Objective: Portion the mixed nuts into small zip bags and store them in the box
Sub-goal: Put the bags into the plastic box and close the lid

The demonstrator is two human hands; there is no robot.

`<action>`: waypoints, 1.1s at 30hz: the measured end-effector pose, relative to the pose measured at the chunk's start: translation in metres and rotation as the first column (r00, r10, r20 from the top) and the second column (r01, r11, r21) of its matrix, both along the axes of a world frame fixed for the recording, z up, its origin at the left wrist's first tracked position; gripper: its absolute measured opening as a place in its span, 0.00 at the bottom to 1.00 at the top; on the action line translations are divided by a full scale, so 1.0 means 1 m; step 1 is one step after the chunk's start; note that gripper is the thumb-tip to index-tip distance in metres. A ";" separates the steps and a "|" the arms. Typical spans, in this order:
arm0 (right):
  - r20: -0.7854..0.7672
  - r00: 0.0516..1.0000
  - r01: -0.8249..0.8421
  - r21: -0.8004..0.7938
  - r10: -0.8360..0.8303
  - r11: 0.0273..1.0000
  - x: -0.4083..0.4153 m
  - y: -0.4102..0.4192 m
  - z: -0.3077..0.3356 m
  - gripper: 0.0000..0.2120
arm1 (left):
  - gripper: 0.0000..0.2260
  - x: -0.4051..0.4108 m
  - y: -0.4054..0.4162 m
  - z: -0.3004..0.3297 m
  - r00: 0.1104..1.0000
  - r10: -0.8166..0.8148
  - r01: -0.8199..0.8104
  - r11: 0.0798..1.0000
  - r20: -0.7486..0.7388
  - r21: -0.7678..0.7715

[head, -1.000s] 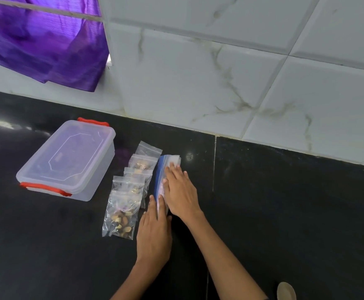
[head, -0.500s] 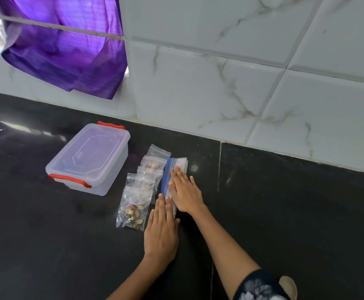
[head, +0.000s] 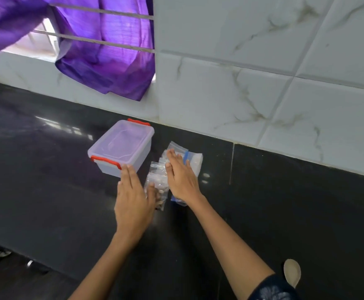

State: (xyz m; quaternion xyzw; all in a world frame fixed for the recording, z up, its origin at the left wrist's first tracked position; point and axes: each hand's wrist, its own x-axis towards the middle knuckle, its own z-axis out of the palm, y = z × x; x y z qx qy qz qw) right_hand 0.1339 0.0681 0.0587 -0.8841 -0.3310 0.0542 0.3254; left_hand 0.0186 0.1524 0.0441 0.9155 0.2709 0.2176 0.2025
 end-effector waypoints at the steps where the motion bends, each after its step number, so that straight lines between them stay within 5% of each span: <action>1: 0.012 1.000 -0.024 0.000 0.024 1.000 -0.002 0.008 0.002 0.23 | 0.31 -0.005 0.009 0.006 0.999 0.040 -0.040 0.999 0.015 -0.019; 9: 0.095 0.987 -0.119 -0.125 0.131 0.985 0.023 0.081 0.026 0.25 | 0.33 -0.004 0.082 0.024 0.975 0.221 -0.198 0.919 0.031 -0.341; 14: 0.066 0.994 -0.071 -0.239 0.089 0.969 0.069 0.133 0.033 0.25 | 0.32 0.017 0.111 0.021 0.958 0.280 -0.171 0.735 0.063 -0.656; 16: 0.023 0.998 -0.043 -0.261 0.051 0.964 0.085 0.149 0.030 0.26 | 0.40 0.022 0.121 0.015 0.957 0.285 -0.156 0.678 0.062 -0.718; 18: 0.012 1.000 -0.005 -0.273 0.009 0.962 0.097 0.163 0.029 0.26 | 0.36 0.027 0.127 0.011 0.955 0.290 -0.139 0.629 0.066 -0.765; 21: -0.010 0.999 0.035 -0.264 -0.039 0.964 0.107 0.179 0.030 0.24 | 0.23 0.034 0.131 0.010 0.952 0.282 -0.085 0.612 0.117 -0.786; 33: 0.094 0.979 0.194 -0.128 -0.183 0.973 0.116 0.179 0.054 0.15 | 0.21 0.029 0.144 0.019 0.922 0.328 -0.072 0.669 0.206 -0.740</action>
